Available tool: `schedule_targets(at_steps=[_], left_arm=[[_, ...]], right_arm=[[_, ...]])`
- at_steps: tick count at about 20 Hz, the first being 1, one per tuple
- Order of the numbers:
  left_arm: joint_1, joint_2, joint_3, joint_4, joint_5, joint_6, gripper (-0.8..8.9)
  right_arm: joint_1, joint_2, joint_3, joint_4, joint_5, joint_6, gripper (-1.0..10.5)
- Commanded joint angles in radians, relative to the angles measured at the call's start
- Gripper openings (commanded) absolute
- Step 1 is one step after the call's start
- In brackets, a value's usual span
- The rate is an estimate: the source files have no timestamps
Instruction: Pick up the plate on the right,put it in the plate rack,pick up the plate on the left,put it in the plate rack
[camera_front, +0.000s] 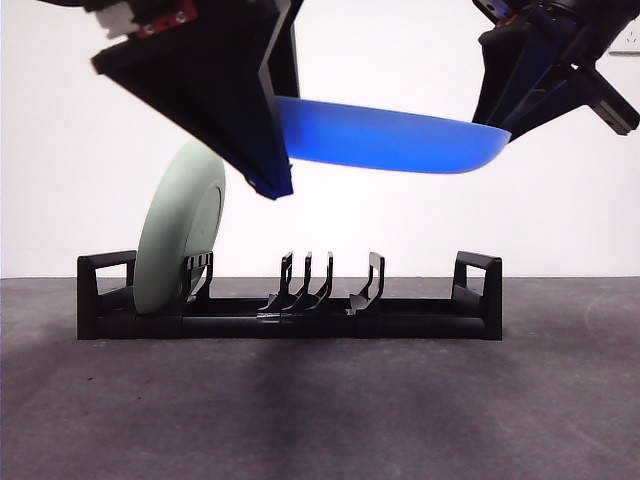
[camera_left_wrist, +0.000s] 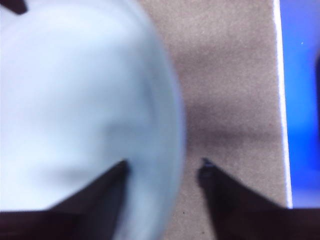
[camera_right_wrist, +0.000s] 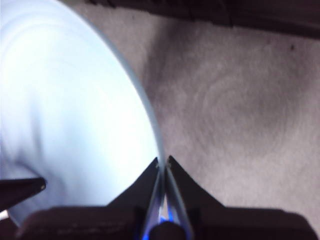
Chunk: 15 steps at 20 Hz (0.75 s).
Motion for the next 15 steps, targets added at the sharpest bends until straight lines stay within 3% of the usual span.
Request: schedule_targets(at_steps=[1,9,12,15], left_arm=[[0.008,0.006,-0.001,0.005,0.013,0.012,-0.13],[0.010,0.006,-0.001,0.019,0.031,0.011,-0.12],[0.010,0.006,-0.001,0.063,0.031,0.000,-0.12],[0.012,0.006,-0.001,0.147,0.032,-0.069,-0.12]], right_arm=[[0.000,-0.007,-0.002,-0.008,-0.010,-0.023,-0.2],[-0.003,-0.024,-0.002,-0.003,-0.005,-0.039,0.2],[-0.034,-0.063,-0.002,0.030,-0.002,-0.047,3.1],[-0.089,-0.148,-0.002,0.121,0.003,-0.033,3.2]])
